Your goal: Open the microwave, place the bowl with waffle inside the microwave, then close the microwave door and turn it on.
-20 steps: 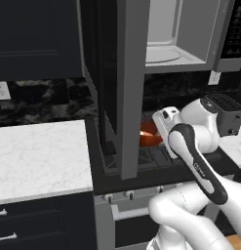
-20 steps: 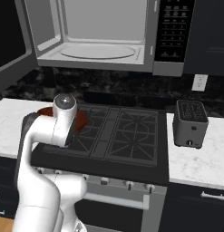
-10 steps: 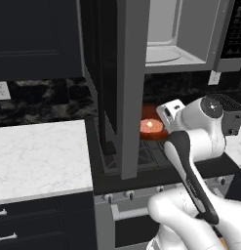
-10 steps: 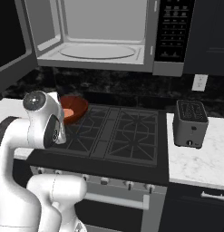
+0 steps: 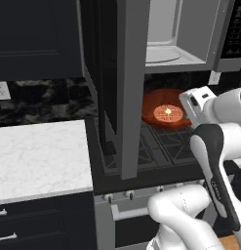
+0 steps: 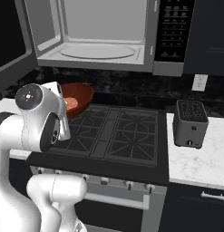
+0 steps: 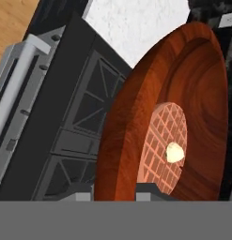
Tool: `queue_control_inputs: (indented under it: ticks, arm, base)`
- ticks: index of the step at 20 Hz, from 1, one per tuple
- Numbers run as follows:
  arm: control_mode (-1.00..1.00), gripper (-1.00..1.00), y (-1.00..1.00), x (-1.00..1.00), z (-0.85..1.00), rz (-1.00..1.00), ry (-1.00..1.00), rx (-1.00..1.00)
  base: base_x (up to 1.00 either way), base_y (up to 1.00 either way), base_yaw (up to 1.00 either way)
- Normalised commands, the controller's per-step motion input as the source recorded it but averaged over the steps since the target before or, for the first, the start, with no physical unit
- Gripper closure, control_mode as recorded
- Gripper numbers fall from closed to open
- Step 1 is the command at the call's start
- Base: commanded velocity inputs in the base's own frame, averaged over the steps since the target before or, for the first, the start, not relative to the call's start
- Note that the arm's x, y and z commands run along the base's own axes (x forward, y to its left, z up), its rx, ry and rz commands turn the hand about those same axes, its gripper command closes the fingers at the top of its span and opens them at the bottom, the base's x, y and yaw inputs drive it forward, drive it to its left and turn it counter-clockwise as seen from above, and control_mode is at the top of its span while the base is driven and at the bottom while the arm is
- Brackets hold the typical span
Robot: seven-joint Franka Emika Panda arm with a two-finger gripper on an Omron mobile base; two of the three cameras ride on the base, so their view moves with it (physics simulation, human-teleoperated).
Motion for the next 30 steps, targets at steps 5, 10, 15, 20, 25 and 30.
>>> queue_control_inputs:
  ticks: [5,10,15,20,25,30]
  arm:
    - [-1.00,1.00,-0.16,-0.22,0.65,0.00,-0.05,0.03]
    - [-1.00,1.00,-0.12,-0.05,0.51,0.00,-0.09,0.02]
    - [-1.00,1.00,-0.15,0.00,0.37,0.00,-0.09,0.07]
    - [-1.00,1.00,-0.02,0.17,0.25,0.00,-0.06,0.10]
    - [-1.00,1.00,0.00,0.38,0.12,0.00,-0.01,0.10]
    - [-1.00,1.00,0.00,0.51,0.04,-0.02,0.00,0.07]
  base:
    - [0.00,0.00,0.00]
    - [0.00,0.00,0.00]
    - [0.00,0.00,0.00]
    - [0.00,0.00,0.00]
    - [0.00,0.00,0.00]
    - [0.00,0.00,0.00]
